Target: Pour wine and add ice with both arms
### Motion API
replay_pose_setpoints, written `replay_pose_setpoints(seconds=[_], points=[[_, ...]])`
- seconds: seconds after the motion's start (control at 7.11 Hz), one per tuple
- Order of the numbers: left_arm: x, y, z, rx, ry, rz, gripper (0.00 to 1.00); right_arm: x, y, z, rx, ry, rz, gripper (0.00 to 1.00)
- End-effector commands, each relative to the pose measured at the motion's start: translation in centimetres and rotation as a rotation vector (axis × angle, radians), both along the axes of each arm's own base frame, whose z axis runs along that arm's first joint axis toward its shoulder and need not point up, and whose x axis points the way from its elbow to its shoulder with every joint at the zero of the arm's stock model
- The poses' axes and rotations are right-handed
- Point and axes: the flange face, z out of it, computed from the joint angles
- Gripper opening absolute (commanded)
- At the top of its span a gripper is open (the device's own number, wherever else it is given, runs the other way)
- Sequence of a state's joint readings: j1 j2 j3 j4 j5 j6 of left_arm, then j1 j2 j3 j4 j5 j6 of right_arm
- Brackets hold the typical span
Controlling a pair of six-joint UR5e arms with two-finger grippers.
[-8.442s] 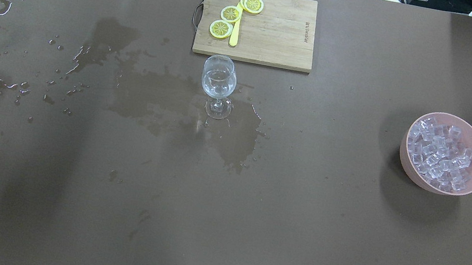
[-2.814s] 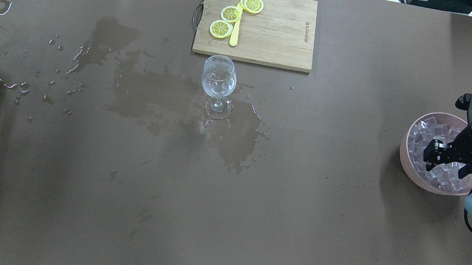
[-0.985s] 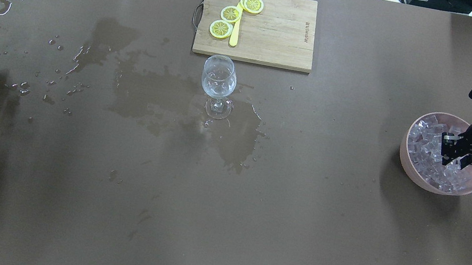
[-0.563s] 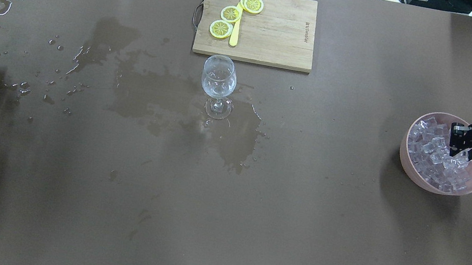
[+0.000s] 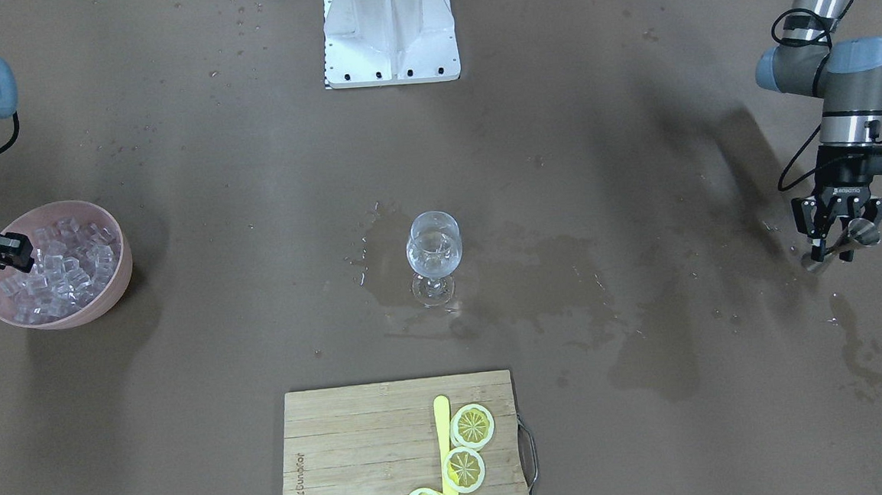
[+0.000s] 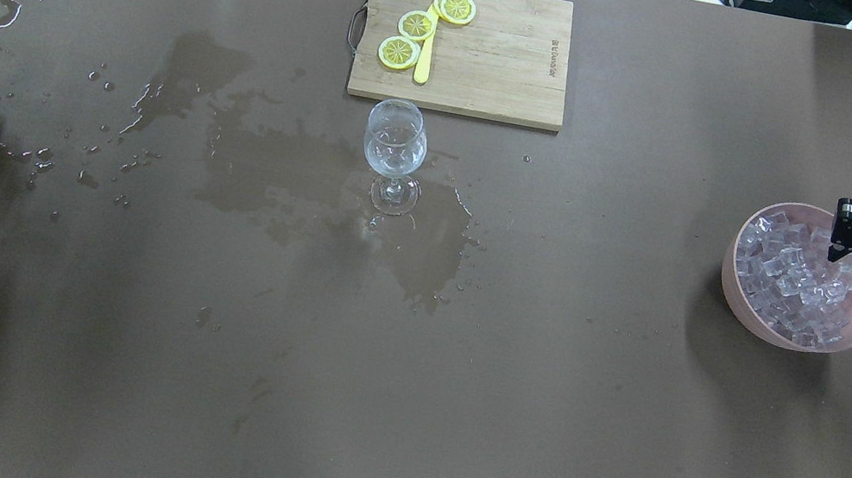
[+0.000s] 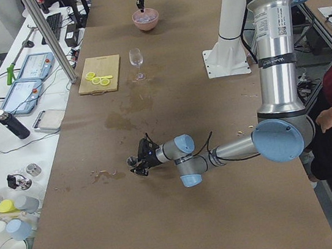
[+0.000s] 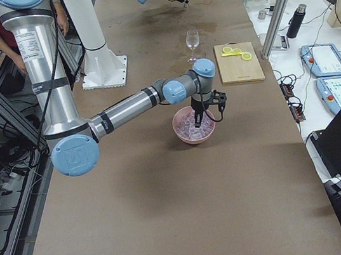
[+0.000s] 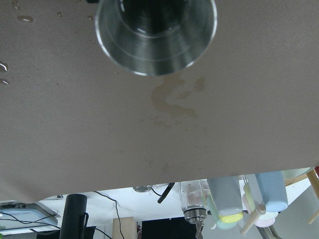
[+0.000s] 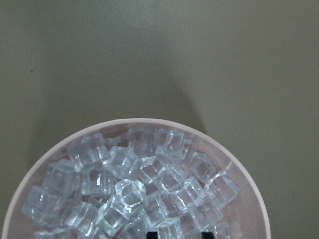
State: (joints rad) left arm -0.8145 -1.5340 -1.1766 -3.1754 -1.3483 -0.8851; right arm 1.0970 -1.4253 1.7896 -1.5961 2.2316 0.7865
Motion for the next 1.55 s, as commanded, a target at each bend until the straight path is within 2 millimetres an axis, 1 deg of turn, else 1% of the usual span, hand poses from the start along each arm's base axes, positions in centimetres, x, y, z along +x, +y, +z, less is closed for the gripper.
replay_pose_setpoints(seconds=[0.0,0.14,0.28,0.42,0.56,0.7,0.84,0.98,1.13,1.27,1.41], points=[[0.0,0.0,0.0,0.0,0.0,-0.001,0.47,1.7,-1.8,-2.4,0.034,-0.024,0.034,0.23],[0.0,0.0,0.0,0.0,0.0,0.0,0.42,2.2,-2.1,-2.4,0.043,-0.026,0.038,0.23],[0.0,0.0,0.1,-0.001,-0.001,0.0,0.31,3.3,-2.6,-2.8,0.058,-0.028,0.049,0.23],[0.0,0.0,-0.1,0.004,0.004,0.0,0.14,3.8,-3.3,-3.6,0.066,-0.03,0.059,0.23],[0.0,0.1,-0.1,0.004,0.007,0.004,0.0,3.7,-3.4,-3.5,0.064,-0.029,0.058,0.23],[0.0,0.1,-0.2,0.008,0.009,0.003,0.0,4.1,-3.4,-3.5,0.074,-0.026,0.047,0.23],[0.0,0.0,-0.3,0.01,0.012,0.004,0.0,4.8,-3.8,-4.2,0.076,-0.017,0.036,0.23],[0.3,0.0,-1.0,0.017,0.027,0.015,0.0,5.3,-3.9,-5.1,0.074,-0.012,0.035,0.23],[1.2,-1.1,-3.0,0.038,0.046,0.015,0.0,5.6,-3.5,-6.1,0.073,-0.009,0.029,0.23],[2.5,-2.4,-5.0,0.057,0.063,0.014,0.0,5.7,-3.4,-6.4,0.076,-0.009,0.028,0.23],[3.8,-3.5,-7.5,0.057,0.076,0.038,0.0,6.3,-3.4,-6.5,0.075,-0.01,0.037,0.23]])
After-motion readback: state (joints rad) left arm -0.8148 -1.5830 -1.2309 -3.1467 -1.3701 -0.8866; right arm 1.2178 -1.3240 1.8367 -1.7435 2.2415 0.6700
